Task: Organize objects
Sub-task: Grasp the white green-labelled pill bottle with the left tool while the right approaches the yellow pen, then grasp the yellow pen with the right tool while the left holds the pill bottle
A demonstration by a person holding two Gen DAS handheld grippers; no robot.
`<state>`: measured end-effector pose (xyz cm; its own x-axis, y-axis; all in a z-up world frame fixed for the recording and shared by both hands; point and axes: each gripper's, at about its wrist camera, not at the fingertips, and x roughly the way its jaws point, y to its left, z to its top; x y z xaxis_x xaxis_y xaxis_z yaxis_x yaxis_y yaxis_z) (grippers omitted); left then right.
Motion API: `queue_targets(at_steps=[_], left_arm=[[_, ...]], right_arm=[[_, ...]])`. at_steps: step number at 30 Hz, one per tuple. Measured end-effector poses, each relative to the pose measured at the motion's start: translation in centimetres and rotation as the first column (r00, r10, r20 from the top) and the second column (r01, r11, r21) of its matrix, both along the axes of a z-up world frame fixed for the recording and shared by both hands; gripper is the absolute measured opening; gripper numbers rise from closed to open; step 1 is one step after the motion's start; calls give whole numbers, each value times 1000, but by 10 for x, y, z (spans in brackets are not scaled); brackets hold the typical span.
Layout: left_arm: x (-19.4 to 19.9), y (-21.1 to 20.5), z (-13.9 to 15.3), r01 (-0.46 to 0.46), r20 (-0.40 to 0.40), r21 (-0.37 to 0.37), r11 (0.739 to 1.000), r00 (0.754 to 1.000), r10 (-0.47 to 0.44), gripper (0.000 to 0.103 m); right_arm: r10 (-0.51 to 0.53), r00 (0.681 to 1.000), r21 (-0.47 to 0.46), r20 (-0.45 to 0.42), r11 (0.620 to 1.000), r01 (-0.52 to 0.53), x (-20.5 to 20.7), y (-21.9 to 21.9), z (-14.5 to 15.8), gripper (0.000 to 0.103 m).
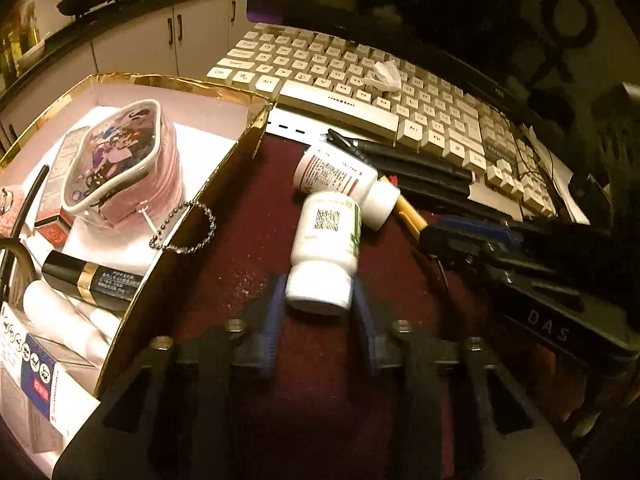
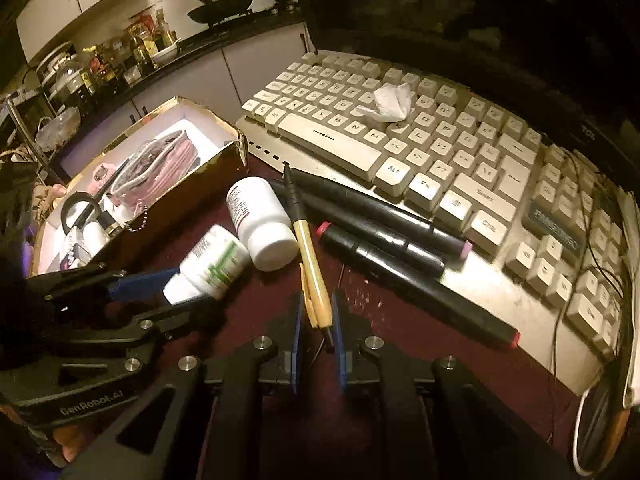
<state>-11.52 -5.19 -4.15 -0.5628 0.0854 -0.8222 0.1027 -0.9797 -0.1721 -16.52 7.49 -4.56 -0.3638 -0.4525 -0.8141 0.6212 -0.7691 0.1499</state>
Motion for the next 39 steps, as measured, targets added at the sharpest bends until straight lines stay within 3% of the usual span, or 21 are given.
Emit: queue_targets(at_steps=[1,3,5,10,13,18,20,27,39], left_arm=[[2,-2,-1,6,-4,5,1000,1000,-6,31],[6,-4,-1,11,-4,14,1000,1000,-11,31],[15,-8,0,16,3,31,999,1000,-16,31],[40,-11,2,18,12,40,999,1000,-19,31],[49,-8,2,26,7,16,1000,1000,-27,31],[48,-7,2,21,7,4,1000,1000,-21,31],[48,-7,2,25,11,3,1000,1000,-25,31],[50,-2,2,48,-5,-43,998,999,-49,31],[35,-4,2,40,-13,-4,999,999,-40,31]], right_arm=[[5,1000,5,-1,1000,-5,-1,-2,0,18],[8,1000,12,-18,1000,-8,-2,-6,3,38],[6,999,10,-45,1000,-5,-2,-8,7,46],[19,998,2,-56,1000,-19,-4,-13,6,47],[32,999,9,-38,999,-31,-8,-19,-3,46],[18,999,33,-41,999,-17,-9,-21,-12,15],[6,1000,39,-31,999,-5,-8,-17,-11,11],[-98,995,102,-31,990,101,21,-1,-9,10],[-174,985,-73,21,982,175,38,20,-12,10]])
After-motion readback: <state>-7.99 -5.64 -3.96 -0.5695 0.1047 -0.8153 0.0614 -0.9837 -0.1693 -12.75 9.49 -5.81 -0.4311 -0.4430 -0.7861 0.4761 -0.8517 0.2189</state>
